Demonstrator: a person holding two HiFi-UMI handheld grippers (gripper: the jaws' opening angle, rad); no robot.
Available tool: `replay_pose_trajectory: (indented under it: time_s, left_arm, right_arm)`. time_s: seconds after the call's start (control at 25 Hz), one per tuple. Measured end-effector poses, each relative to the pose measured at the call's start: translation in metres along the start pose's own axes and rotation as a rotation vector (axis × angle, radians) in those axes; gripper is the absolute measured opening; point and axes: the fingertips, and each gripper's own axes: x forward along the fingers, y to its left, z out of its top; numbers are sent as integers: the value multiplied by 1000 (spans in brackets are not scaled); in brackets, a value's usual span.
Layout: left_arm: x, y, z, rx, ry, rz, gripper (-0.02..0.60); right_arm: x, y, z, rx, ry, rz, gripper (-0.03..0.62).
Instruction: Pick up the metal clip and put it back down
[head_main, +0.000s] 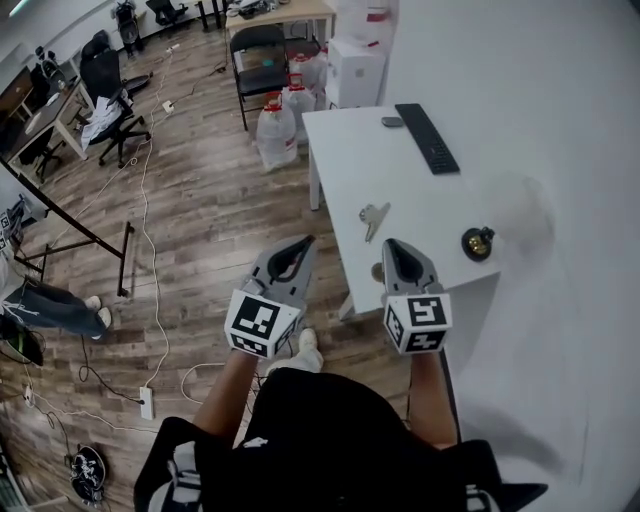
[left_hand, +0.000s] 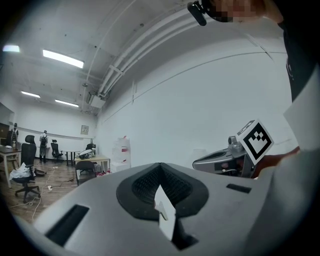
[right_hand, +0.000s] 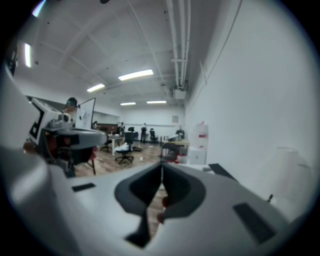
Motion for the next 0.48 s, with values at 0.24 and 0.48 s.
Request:
replay_pose_trajectory:
  time_s: [0.24, 0.48]
  left_arm:
    - [44, 54, -2, -14, 12, -14, 25]
    - [81, 84, -7, -30, 17, -59, 25]
  right_arm:
    - [64, -12, 14, -3, 18, -18, 35]
    - [105, -27, 15, 11, 47, -53, 35]
